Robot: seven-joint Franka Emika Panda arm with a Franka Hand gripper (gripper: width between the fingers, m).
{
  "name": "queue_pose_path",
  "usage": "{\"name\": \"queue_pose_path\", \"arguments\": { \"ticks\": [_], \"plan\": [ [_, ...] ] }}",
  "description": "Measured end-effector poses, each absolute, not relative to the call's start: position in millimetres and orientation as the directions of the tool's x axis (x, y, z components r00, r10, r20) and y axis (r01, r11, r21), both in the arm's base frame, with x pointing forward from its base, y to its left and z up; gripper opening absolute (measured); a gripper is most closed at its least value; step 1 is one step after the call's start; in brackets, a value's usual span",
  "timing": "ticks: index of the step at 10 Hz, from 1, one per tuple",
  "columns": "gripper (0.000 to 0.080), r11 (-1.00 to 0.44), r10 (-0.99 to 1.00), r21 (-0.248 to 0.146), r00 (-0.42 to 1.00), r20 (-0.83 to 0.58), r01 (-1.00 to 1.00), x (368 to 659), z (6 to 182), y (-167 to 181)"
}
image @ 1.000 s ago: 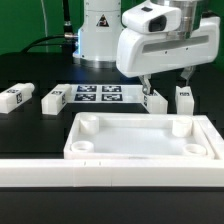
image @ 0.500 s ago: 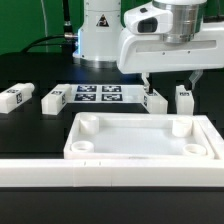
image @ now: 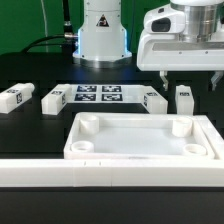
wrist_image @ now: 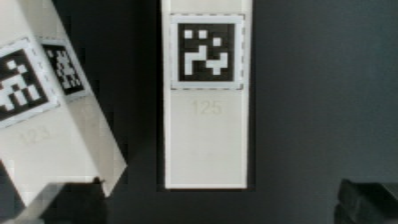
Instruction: Assemble desk
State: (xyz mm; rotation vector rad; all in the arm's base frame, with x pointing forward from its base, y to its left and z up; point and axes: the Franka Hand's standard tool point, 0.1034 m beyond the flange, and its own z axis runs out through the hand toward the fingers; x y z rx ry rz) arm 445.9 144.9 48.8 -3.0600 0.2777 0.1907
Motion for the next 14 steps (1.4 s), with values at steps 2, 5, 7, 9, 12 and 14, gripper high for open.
{"name": "queue_pose_path", "arguments": {
  "ticks": [2,5,7,9,12,14],
  "plan": [
    [0.0649,-0.986,-0.149,-0.056,0.981,-0.122,-0.156,446,48.6,147],
    [0.0649,-0.995,-0.043,-0.081,0.992,-0.121,-0.053,444,45.0,152],
    [0.0649,-0.997,-0.025,-0.069,0.978,-0.205,-0.040,438,43.8,148],
    [0.0649,-0.997,-0.026,-0.058,0.938,-0.345,-0.048,443,40.6,140],
    [0.0649,-0.998,-0.010,-0.046,0.862,-0.506,-0.038,438,39.4,143],
    [0.0649,-0.999,-0.004,-0.037,0.780,-0.625,-0.035,436,38.3,144]
  ]
}}
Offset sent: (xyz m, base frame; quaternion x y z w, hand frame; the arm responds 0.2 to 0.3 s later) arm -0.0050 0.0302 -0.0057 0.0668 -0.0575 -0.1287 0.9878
